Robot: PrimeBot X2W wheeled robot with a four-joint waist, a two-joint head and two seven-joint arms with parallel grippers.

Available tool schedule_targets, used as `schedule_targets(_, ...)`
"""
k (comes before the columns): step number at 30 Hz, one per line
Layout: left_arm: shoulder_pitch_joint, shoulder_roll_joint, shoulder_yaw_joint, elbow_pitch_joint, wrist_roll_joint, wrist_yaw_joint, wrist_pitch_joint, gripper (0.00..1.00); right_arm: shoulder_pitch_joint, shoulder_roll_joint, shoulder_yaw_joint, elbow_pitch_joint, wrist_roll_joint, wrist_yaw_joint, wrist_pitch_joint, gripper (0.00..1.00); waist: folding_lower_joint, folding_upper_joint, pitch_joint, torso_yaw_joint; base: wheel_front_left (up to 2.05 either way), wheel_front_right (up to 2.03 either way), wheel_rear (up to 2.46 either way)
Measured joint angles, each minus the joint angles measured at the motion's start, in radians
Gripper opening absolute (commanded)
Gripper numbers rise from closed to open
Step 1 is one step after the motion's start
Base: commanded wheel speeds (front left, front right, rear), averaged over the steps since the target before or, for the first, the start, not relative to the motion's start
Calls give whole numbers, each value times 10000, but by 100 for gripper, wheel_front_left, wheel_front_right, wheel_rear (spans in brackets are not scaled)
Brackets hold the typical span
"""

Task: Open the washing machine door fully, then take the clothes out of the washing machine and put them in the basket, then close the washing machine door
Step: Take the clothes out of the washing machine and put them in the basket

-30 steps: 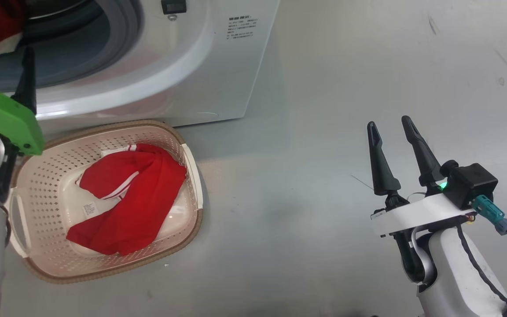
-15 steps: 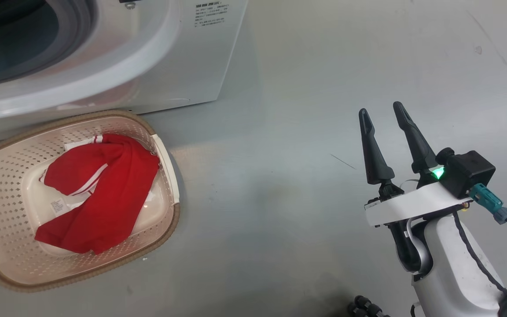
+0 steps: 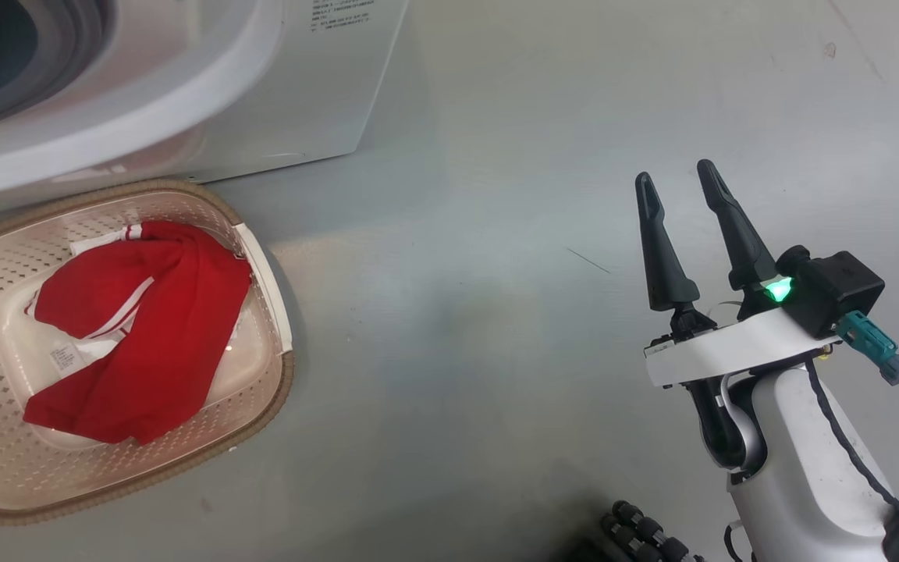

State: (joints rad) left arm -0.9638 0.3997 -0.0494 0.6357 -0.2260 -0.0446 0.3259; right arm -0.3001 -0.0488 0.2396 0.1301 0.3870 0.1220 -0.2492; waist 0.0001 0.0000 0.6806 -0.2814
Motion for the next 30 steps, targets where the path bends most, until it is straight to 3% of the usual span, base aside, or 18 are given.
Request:
schedule_targets(13,-817,115,13,805,4,144,-15,100,-195,15,40,-19,52,0,0,100,0,0,261,-83,0,0,0)
schedule_targets(14,-848,111,15,871,4,144,-15,88,-198,15,40,-19,98,0,0,100,0,0,262,-83,0,0,0)
schedule_targets(15,-890,105,17,938,4,144,-17,19,-202,15,40,-19,102,0,0,100,0,0,262,-82,0,0,0)
schedule_targets(16,-933,100,15,999,4,144,-17,0,-205,15,40,-19,102,0,0,100,0,0,262,-80,0,0,0)
schedule_targets(30,-1018,-251,-151,1758,2,44,-792,0,-303,21,-61,88,102,0,-2,100,0,0,-31,122,0,0,0)
